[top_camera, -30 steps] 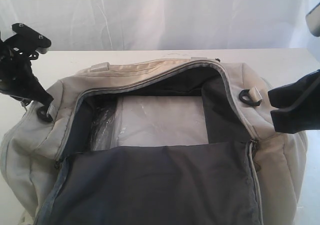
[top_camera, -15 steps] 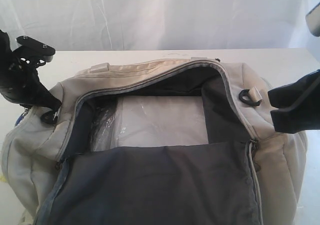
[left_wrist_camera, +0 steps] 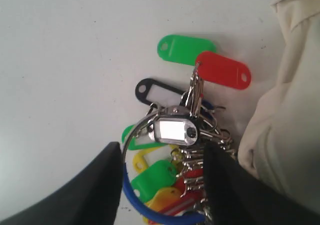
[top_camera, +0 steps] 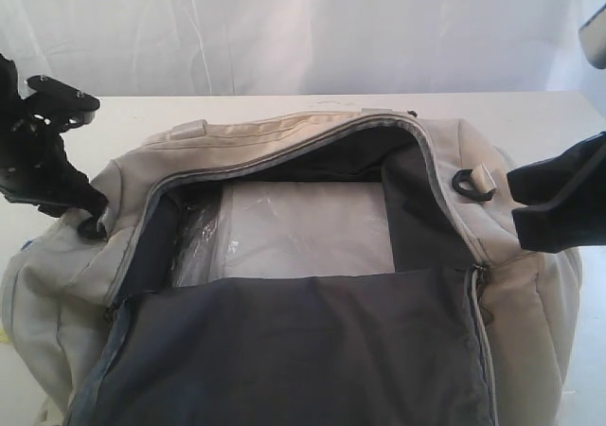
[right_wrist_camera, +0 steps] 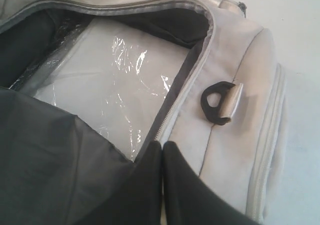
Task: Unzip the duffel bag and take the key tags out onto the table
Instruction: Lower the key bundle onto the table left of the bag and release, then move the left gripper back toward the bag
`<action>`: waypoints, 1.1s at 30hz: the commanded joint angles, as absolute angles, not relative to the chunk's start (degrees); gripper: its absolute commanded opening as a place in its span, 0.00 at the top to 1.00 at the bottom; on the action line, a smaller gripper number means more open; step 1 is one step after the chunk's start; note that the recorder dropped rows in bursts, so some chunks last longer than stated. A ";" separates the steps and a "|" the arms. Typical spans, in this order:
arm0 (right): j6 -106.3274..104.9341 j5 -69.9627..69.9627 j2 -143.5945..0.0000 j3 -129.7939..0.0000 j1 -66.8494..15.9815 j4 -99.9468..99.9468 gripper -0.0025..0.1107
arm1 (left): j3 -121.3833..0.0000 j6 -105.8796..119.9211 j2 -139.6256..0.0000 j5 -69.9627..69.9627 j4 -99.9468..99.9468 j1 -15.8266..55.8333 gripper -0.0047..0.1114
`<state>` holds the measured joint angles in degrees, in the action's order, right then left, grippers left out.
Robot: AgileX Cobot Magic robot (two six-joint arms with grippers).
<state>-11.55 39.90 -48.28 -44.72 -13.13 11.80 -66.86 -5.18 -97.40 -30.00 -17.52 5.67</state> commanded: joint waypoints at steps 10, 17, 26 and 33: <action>-11.50 38.91 -48.18 -44.61 -13.14 11.97 0.98 | -75.24 14.34 -67.19 -57.21 11.44 6.12 0.80; -11.50 38.25 -48.18 -44.61 -13.14 11.97 0.98 | -58.60 21.75 -43.34 -60.03 24.93 6.12 0.96; -11.71 37.25 -48.18 -42.85 -13.14 11.97 0.98 | -40.60 20.53 -30.47 -54.49 23.56 6.12 0.96; -11.71 35.84 -48.18 -41.84 -13.14 11.97 0.98 | -29.39 17.79 -30.18 -44.41 20.98 6.12 0.96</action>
